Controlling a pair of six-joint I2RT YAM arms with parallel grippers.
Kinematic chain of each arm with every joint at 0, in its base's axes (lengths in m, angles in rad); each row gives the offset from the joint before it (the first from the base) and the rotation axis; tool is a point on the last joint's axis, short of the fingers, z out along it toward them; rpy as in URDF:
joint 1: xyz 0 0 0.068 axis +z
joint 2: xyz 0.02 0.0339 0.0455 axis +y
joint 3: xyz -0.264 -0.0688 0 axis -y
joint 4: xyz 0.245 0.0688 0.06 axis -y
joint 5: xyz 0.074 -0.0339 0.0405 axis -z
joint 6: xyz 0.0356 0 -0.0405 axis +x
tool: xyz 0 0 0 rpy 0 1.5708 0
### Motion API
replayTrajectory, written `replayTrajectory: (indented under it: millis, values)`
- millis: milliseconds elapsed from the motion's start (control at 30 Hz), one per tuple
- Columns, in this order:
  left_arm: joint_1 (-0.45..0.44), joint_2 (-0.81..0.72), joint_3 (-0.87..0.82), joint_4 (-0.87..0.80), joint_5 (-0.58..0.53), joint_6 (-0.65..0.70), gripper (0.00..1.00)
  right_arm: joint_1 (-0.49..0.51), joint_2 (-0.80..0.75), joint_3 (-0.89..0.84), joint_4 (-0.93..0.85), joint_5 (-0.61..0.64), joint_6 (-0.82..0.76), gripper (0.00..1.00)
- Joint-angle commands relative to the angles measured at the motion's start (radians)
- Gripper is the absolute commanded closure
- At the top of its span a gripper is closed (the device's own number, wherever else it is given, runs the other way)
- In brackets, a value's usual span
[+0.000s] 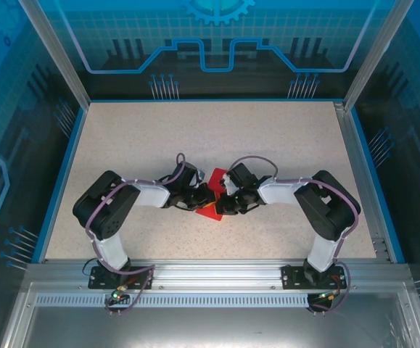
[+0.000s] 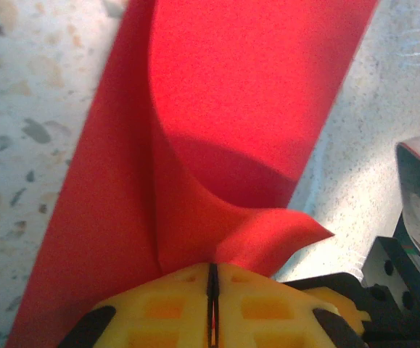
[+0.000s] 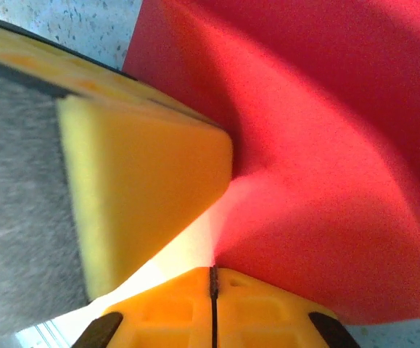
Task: Fold a paper plane with a square sheet of paper (pick it up from the middle)
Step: Fold the triangle a second time at the center of the table.
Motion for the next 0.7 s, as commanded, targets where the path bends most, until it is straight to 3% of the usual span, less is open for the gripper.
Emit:
replayTrajectory:
  millis: [0,667]
  values:
    - [-0.007,-0.051,0.003,-0.04,0.009,0.037,0.84,-0.001,0.039,-0.03,-0.063,0.02,-0.038,0.93]
    - [0.061,0.101,0.103,-0.103,-0.038,0.112,0.89,-0.015,0.032,-0.03,-0.109,0.041,-0.088,0.95]
